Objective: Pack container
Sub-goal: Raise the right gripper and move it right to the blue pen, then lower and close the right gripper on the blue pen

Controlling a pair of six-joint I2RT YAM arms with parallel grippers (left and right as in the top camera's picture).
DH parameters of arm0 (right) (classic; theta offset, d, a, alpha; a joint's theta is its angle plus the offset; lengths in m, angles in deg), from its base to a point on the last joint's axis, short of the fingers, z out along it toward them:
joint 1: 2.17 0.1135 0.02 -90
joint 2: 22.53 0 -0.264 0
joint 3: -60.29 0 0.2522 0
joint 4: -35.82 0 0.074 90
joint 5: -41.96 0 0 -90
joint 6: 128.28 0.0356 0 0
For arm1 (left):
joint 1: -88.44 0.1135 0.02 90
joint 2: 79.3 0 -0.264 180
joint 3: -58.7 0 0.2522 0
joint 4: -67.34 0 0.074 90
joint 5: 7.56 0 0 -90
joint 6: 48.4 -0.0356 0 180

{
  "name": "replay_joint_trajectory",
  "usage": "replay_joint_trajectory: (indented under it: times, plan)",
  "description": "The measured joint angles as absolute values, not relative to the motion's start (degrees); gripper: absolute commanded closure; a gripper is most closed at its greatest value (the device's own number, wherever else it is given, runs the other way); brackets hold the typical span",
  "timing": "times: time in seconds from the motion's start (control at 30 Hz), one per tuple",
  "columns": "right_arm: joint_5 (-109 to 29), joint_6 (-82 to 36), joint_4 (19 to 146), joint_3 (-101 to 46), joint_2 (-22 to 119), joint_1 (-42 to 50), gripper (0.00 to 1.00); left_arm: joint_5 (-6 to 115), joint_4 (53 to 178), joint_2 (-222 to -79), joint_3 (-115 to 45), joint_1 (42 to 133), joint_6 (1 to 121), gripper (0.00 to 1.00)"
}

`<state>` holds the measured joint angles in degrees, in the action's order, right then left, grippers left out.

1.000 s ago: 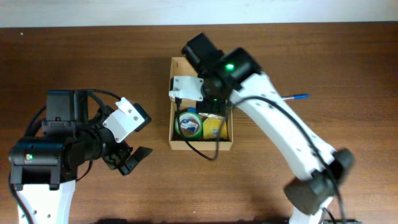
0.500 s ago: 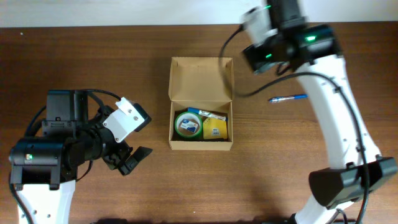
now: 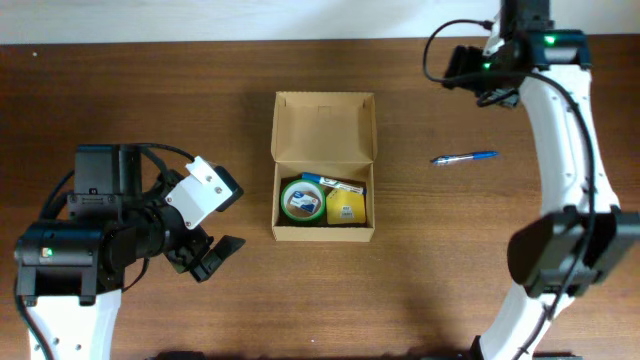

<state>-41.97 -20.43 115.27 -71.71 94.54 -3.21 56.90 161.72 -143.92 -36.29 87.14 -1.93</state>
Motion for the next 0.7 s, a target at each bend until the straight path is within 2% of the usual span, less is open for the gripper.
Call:
replay_joint_trajectory:
  times: [0.13,0.27,0.47,0.7]
  plan:
    - [-41.5,-18.7,115.2,-71.7,98.0,-3.2,0.10,56.9,161.7,-143.9,-36.3,87.1,-1.9,0.00]
    - [-41.4,-13.8,115.3,-71.7,101.7,-3.3,0.14,56.9,161.7,-143.9,-36.3,87.1,-1.9,0.00]
    - [-41.2,0.0,117.1,-71.7,107.8,-4.9,0.24,56.9,161.7,-143.9,-36.3,87.1,-1.9,0.00]
    - [-41.1,14.2,120.1,-71.6,110.4,-8.1,0.25,56.9,161.7,-143.9,-36.3,87.1,-1.9,0.00]
